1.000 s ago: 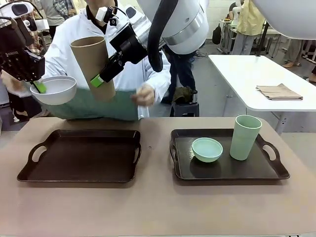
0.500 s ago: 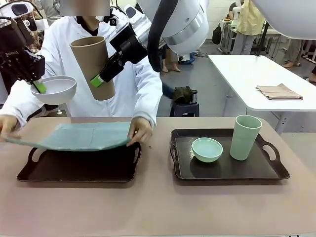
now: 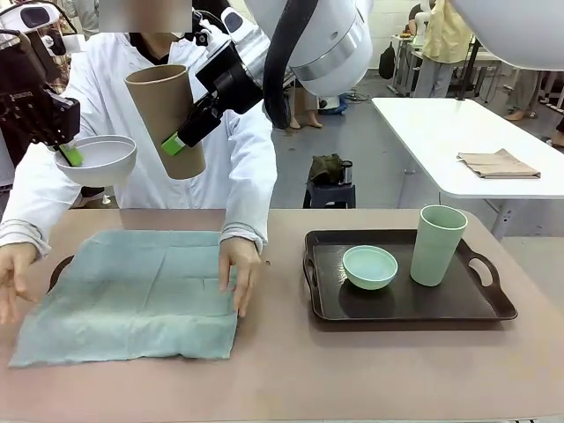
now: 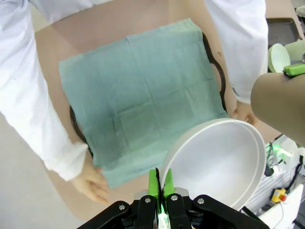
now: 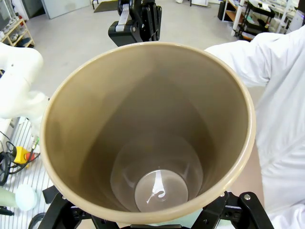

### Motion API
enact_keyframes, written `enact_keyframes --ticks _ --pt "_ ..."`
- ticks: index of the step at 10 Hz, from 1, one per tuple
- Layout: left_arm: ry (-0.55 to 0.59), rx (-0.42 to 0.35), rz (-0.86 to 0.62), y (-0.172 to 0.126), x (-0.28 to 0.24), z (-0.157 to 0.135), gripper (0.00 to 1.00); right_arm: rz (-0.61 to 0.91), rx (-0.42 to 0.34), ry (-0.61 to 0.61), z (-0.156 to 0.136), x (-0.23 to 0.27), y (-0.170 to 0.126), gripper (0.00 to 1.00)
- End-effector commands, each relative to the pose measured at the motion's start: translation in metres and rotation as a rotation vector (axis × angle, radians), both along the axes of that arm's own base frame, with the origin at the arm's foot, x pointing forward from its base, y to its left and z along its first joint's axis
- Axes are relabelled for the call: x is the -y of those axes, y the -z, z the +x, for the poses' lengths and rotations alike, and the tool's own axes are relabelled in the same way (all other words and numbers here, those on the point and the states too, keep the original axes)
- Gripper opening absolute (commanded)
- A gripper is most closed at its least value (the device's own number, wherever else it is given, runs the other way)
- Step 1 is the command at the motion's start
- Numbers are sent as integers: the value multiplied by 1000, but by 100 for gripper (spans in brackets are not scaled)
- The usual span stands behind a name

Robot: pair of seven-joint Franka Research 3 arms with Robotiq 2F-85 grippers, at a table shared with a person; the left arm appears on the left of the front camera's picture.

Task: Set up a tray with a mat and arrange the tableware.
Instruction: Place the Picnic Bowl and Reusable plastic cup back onto the Handle tray in front of the human's position.

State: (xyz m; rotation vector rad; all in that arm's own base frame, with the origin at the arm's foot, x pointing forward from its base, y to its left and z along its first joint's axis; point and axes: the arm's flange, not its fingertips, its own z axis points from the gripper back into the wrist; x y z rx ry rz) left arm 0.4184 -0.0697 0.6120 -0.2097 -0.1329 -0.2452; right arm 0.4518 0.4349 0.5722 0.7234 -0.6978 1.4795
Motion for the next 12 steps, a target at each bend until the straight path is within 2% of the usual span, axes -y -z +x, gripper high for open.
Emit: enact_keyframes --ticks 1,9,10,12 --pt "5 1 0 0 0 -1 0 -8 2 -3 -1 -1 0 24" --pt "5 1 0 0 0 -1 0 -8 2 -3 -1 -1 0 24" --pt "0 0 0 0 0 0 4 0 0 0 0 0 0 83" --pt "17 -58 1 28 -12 22 4 54 -24 -35 15 10 28 83"
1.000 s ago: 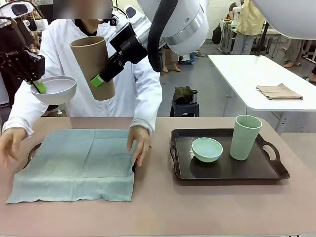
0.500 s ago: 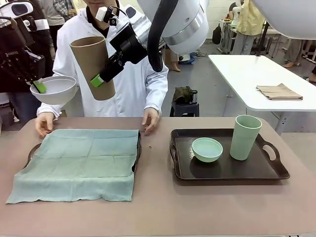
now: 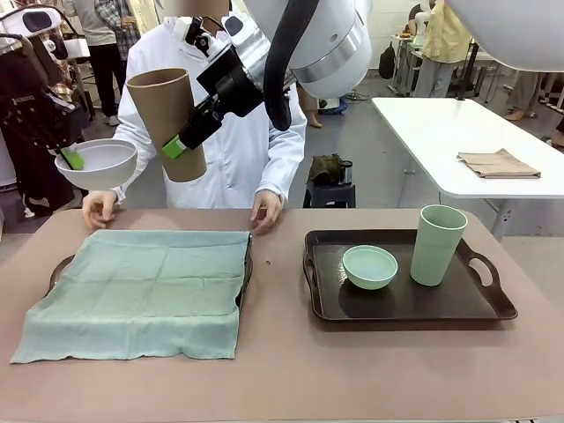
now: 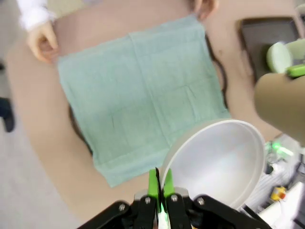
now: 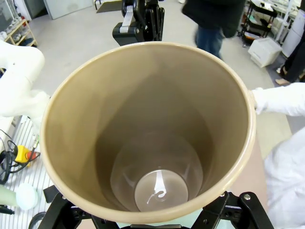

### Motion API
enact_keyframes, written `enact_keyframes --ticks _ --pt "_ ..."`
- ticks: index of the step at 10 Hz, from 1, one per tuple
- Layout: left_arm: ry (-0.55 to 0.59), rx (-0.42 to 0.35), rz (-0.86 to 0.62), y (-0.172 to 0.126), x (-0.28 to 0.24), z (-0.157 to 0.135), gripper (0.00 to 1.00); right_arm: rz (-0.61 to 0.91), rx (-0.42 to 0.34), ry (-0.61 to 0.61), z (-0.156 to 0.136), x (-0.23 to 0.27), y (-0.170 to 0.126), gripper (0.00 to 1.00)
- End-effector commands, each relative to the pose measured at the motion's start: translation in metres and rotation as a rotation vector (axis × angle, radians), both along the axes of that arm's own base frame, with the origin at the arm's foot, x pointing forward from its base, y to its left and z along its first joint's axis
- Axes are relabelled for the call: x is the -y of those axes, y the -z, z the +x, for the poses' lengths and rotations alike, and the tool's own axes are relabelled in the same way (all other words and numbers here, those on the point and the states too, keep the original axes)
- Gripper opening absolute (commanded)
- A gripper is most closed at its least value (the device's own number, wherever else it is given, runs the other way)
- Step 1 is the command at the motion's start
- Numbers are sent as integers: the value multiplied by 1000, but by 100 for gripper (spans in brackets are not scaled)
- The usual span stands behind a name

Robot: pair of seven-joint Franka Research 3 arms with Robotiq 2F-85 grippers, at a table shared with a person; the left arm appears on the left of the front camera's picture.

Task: Set up a tray with a mat and arrange the tableware.
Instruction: Place the Picnic Bowl and Reusable plastic cup back onto the Handle tray in front of the human's position.

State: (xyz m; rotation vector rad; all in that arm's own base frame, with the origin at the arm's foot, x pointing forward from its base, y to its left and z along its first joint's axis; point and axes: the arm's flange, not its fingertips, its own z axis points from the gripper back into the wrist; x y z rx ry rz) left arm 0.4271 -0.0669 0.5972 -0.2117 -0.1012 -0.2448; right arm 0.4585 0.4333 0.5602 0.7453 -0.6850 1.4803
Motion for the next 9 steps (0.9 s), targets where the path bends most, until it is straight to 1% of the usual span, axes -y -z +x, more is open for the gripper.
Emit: enact_keyframes --ticks 1,2,3,5,6,7,9 --pt "2 -52 -10 25 -15 22 4 48 -18 -16 14 10 29 83" --pt "-28 -30 -1 26 -18 23 4 49 21 15 17 7 30 83" --pt "-5 -33 0 16 -6 10 4 13 -12 -3 9 3 13 83" --pt "-5 -33 0 16 -6 10 4 13 -12 -3 9 3 13 83" --pt "-16 -47 2 27 -10 19 4 17 -10 -1 16 3 24 83" --pt "-48 -7 24 33 -11 23 4 23 -1 0 21 8 34 83" --pt "-67 34 51 64 -14 34 4 59 11 -5 26 18 64 83"
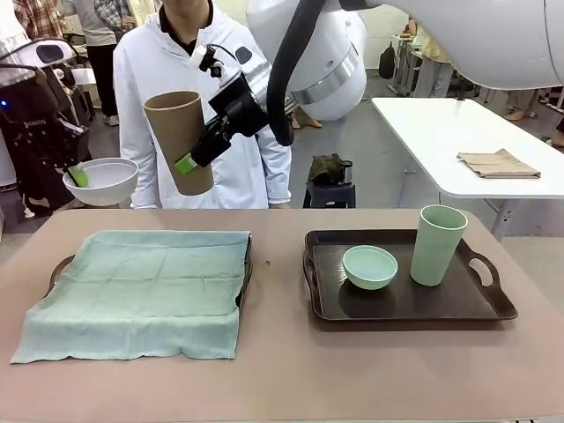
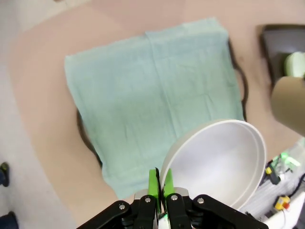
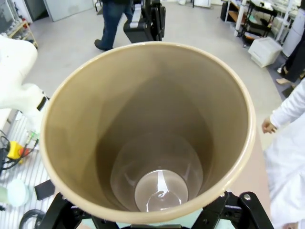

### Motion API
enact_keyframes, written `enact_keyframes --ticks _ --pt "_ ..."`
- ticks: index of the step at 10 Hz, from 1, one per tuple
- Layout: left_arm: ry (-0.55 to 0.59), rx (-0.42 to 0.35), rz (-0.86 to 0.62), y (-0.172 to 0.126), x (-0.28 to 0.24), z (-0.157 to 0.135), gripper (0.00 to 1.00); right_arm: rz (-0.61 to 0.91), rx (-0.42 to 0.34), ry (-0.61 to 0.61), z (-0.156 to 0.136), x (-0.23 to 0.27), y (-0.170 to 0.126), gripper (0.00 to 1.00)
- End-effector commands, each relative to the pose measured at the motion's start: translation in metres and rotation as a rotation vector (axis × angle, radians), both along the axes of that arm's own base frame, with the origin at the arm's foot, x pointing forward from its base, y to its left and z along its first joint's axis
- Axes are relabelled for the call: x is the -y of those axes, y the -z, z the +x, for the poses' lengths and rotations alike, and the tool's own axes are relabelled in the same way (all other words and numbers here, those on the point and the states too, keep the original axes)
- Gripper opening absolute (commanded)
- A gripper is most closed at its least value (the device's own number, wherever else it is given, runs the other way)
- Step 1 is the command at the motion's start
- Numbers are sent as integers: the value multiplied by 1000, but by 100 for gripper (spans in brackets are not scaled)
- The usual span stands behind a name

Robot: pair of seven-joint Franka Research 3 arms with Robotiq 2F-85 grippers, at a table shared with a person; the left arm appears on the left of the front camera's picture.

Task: Set up a tray with a mat and arrange the tableware.
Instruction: Place the Picnic Bowl and Reusable plastic cup back onto the Handle tray in front of the human's position.

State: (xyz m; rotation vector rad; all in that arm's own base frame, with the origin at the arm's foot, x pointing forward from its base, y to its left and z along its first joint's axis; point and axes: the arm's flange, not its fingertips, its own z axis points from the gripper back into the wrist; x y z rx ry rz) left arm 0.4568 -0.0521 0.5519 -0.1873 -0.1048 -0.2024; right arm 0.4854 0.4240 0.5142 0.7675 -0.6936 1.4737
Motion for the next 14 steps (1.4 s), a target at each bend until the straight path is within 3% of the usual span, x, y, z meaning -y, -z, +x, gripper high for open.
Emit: enact_keyframes --ticks 1,5,7,8,9,10,14 --pt "0 41 27 36 -3 8 4 29 20 -26 -1 8 36 83" --pt "31 33 93 105 -17 13 4 21 -36 -57 6 -5 116 83" --pt "28 15 110 128 -19 16 4 65 -41 -62 7 -3 140 83" --pt "24 9 115 133 -18 18 4 92 -46 -57 9 -1 140 83" --pt "24 4 80 125 -15 16 4 66 -70 -13 7 -1 122 83" --pt "24 4 80 125 -15 16 4 19 -71 -67 11 -5 145 83" --pt "26 4 88 129 -16 17 4 31 -77 -59 12 -6 143 83"
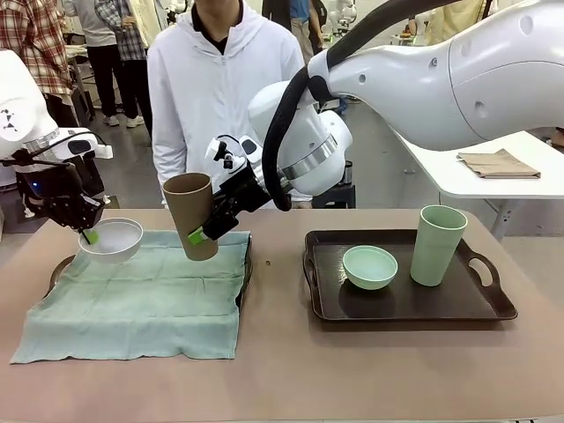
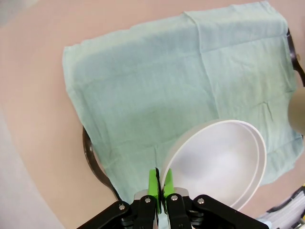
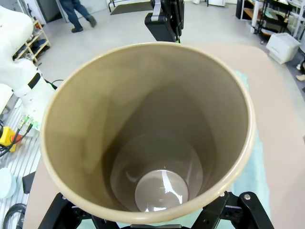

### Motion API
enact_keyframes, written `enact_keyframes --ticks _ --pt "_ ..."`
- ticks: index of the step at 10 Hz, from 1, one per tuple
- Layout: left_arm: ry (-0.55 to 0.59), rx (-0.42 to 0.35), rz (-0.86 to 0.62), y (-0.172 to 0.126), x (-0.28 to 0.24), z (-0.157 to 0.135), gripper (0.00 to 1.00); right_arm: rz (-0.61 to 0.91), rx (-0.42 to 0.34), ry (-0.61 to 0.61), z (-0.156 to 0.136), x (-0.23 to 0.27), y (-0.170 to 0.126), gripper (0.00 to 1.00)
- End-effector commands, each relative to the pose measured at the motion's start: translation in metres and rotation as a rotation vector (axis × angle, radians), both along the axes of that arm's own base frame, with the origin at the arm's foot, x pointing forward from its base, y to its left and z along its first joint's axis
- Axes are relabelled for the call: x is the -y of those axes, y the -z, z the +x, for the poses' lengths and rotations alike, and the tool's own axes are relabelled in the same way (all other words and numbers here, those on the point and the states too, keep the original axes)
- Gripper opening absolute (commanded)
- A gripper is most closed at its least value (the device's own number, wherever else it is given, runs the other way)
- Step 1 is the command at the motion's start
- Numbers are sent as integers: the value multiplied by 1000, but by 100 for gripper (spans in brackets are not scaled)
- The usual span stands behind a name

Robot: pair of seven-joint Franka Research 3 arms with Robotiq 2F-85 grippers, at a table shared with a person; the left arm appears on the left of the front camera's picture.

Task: Set up a tray with a mat and arrange the tableware.
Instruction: Place the Picnic Bowl and Reusable plastic cup back onto the Handle tray in front of the human's position.

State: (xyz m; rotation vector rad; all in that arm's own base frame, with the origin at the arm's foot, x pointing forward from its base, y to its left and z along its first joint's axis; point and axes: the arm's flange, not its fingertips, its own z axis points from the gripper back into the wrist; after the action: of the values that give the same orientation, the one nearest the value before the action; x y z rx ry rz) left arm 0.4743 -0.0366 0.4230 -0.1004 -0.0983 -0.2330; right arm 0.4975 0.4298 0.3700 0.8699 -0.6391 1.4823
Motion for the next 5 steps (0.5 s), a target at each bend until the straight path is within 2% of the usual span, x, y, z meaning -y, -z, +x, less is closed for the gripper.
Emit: enact_keyframes --ticks 1,5 --pt "24 16 -4 8 2 -3 4 124 -19 -61 2 2 7 83" --pt "78 37 -44 38 9 -4 4 143 -20 -83 8 -16 41 83"
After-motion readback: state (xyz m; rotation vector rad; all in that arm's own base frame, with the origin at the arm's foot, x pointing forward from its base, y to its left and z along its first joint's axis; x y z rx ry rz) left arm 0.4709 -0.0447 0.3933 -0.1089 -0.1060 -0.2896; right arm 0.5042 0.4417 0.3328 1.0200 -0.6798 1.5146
